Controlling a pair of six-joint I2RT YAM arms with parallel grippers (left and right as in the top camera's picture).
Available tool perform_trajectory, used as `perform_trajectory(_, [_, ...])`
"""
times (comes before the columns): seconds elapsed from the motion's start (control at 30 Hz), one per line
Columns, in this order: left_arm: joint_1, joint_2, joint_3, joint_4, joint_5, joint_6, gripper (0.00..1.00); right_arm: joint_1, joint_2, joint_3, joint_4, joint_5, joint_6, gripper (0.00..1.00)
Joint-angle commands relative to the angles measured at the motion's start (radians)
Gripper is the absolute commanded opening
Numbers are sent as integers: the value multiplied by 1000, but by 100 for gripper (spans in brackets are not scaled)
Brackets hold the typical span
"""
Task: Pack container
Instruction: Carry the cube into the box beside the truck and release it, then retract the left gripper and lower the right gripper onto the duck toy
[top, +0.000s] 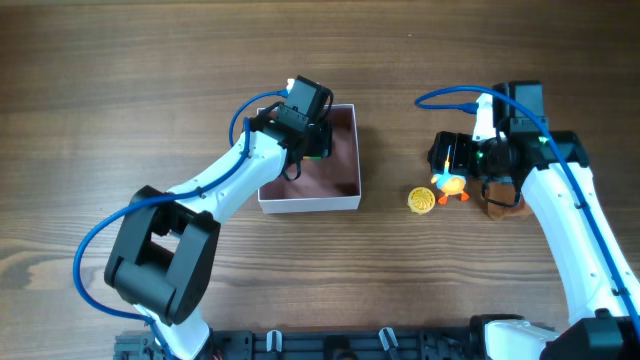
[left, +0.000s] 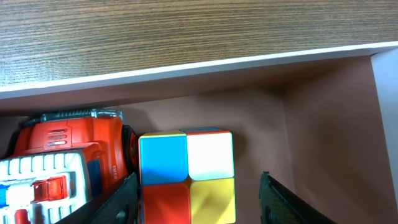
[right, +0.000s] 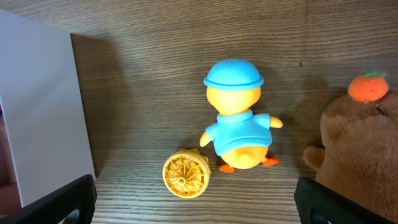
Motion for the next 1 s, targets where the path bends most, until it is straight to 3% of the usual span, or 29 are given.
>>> perform_trajectory(0.0, [-6, -57, 3, 4, -10, 6, 63, 3, 4, 25, -2, 18, -12, 100])
perform_trajectory(0.1, [-25, -143, 3, -5, -10, 55, 65, 3, 4, 25, 16, 18, -12, 100])
perform_trajectory(0.17, [-25, -201, 3, -32, -11, 55, 72, 3, 4, 26, 33, 17, -9, 100])
perform_trajectory(0.27, [49, -344, 3, -163, -14, 31, 80, 3, -31, 85, -39, 53, -5, 100])
perform_trajectory(0.4, [270, -501, 3, -345, -13, -12, 91, 3, -145, 275, -175, 158, -11, 100])
perform_trajectory(0.5, [439, -559, 3, -437, 0, -69, 96, 3, -178, 304, -209, 156, -39, 99])
perform_trajectory(0.63, [567, -564, -6, -509, 51, -82, 97, 3, -73, 296, -213, 155, -28, 100])
perform_trajectory(0.97, [583, -531, -39, -513, 51, -77, 98, 3, 335, 295, -178, 84, -36, 100])
